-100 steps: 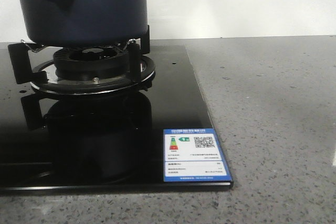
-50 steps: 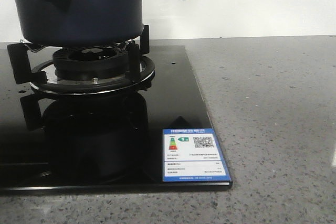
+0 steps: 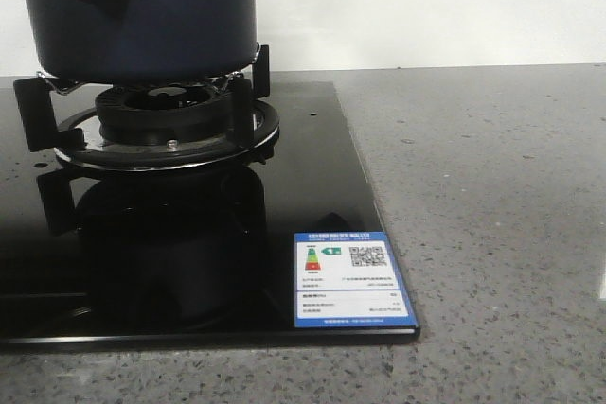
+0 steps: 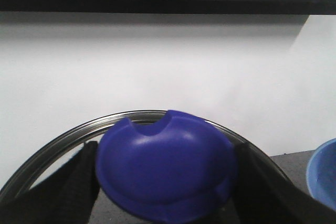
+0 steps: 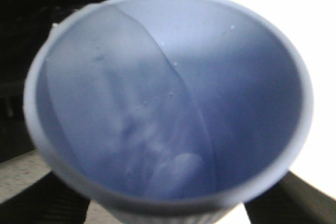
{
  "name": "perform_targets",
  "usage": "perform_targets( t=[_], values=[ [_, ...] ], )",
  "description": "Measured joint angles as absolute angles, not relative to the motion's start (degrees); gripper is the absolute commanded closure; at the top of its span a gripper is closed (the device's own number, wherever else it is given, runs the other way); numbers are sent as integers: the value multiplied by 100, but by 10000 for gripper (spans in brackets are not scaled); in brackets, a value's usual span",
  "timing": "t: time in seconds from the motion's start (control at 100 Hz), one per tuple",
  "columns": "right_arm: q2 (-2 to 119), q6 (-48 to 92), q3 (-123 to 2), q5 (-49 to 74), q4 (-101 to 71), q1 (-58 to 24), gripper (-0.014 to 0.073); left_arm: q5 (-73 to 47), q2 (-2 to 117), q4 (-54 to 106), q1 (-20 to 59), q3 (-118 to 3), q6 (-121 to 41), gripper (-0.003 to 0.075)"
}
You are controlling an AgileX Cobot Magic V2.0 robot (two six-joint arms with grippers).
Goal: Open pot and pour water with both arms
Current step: 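Tilt the cup with the right gripper to pour water into the pot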
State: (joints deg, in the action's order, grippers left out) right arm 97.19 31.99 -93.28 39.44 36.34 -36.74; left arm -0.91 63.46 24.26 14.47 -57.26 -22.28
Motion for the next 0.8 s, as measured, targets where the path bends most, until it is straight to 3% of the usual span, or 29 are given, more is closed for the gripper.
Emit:
perform_targets(
  t=[0.8],
  values=[
    [9719,3210,-9328,2825,5786,-3674,275,-119,6346,2426,1447,-5726,-2228,383]
  ],
)
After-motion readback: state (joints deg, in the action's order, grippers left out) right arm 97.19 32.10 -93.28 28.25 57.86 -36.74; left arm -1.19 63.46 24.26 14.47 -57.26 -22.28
